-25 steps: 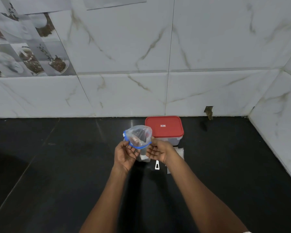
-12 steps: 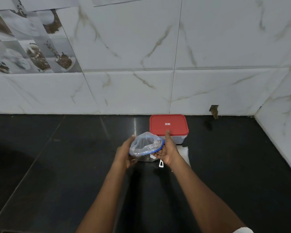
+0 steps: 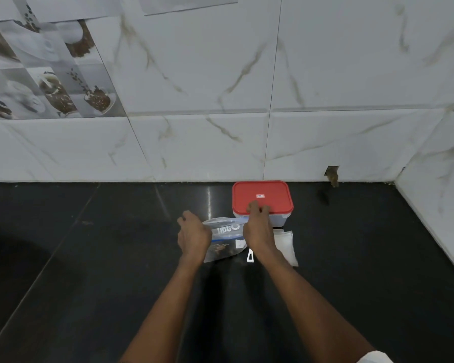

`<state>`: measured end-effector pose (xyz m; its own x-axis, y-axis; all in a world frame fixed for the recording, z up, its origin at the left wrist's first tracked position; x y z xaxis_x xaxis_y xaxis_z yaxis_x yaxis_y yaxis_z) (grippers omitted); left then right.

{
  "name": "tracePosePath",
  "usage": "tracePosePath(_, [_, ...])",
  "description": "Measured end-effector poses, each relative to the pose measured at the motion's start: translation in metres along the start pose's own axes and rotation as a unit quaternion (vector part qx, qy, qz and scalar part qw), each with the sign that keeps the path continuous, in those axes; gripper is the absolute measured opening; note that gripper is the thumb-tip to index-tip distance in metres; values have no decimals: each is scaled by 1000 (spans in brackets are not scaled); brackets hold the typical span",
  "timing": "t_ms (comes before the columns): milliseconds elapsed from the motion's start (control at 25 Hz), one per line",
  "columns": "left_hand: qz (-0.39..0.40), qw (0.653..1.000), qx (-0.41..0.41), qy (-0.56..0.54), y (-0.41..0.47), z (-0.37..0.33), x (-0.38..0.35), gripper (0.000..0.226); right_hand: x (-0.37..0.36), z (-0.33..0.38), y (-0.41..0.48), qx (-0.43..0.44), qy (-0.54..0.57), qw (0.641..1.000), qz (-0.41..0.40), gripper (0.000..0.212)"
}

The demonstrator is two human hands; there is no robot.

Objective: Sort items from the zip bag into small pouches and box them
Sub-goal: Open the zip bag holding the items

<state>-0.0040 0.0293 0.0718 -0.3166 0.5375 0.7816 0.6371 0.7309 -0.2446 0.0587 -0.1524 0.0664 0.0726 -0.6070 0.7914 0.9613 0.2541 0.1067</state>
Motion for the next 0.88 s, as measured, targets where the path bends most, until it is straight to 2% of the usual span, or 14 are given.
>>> tracePosePath(80, [48,996,56,-45,2,7,-10,54,1,5,0,20,-67,998,0,33])
tracePosePath(160, [68,988,113,-81,8,25,-17,46,1,-1,-2,-6,-99,995,-16,23])
tracePosePath(280, [48,988,67,-131,10,30,-17,13,3,-10,-3,-48,-30,997,-50,15])
tracePosePath(400, [43,987,35,-148,9,22,-18,6,1,-10,-1,-71,-2,996,-44,22])
tracePosePath(480, [119,968,75,-206,3,18,-23,15,-9,-11,1,-82,19,996,-3,21])
tracePosePath(520, [173,947,109,-248,1,18,-30,19,-17,-14,2,-91,61,994,17,20])
tracePosePath(600, [253,892,185,-325,-5,22,-38,25,-28,-22,0,-140,202,968,43,18])
tracePosePath(680, [259,864,225,-367,-3,30,-42,28,-32,-26,-8,-210,339,915,64,24])
tracePosePath(880, [295,791,275,-461,-6,36,-50,20,-42,-28,-23,-302,473,816,139,23])
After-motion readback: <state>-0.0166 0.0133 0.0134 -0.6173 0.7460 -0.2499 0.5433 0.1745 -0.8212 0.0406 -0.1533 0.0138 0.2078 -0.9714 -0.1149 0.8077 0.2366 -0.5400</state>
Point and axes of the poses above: each hand's wrist, its own y-axis towards the middle knuckle, its own x-axis out of the back of the hand, z = x × y, the point moved 7 cm from there along y, towards the middle knuckle, and after that the axes turned 11 degrees about x, right-handed, at the moved point
